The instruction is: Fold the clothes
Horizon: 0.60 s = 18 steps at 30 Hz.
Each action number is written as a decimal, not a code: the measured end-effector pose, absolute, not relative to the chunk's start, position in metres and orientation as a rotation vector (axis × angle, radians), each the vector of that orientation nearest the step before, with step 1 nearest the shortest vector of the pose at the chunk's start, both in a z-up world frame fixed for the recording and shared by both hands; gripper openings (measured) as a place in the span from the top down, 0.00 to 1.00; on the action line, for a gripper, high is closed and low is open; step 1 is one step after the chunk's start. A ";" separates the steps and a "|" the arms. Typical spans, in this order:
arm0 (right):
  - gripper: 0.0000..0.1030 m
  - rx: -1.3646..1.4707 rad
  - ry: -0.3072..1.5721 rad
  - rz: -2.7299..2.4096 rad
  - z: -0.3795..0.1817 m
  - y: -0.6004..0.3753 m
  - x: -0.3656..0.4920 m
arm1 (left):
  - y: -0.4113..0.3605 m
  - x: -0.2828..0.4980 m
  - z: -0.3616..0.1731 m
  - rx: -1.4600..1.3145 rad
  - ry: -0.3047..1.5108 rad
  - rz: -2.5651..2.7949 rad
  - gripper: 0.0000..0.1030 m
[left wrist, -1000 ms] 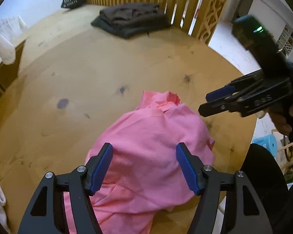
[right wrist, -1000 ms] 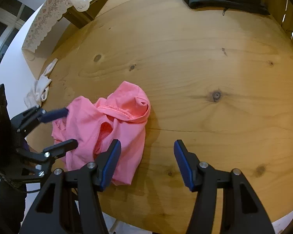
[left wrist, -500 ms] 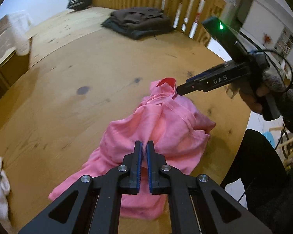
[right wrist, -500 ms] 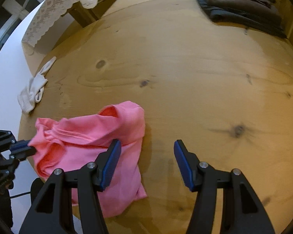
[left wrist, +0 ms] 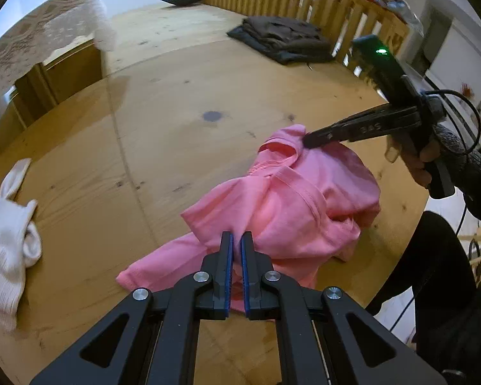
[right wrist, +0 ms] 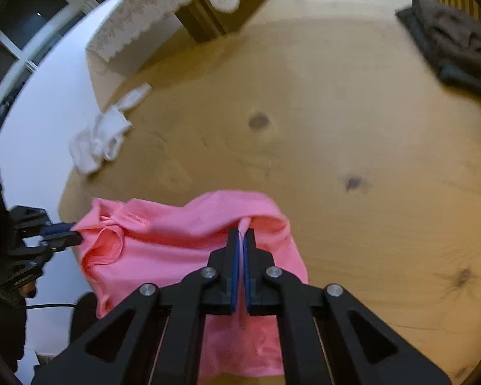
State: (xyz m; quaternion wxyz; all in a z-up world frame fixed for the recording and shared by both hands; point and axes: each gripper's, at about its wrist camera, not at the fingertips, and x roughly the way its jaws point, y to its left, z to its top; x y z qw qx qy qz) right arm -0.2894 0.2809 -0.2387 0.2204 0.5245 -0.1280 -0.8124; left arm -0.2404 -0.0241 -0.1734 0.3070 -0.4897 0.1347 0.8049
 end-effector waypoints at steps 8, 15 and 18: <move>0.98 1.229 -0.316 -2.370 -0.125 0.298 -0.252 | -0.049 -0.223 -0.107 -1.151 0.363 2.209 0.96; 0.98 1.094 -0.149 -2.515 -0.054 0.286 -0.192 | -0.068 -0.189 -0.053 -1.027 0.366 2.200 0.94; 0.98 1.208 -0.095 -2.529 -0.076 0.284 -0.183 | -0.090 -0.185 -0.065 -1.101 0.347 2.193 0.92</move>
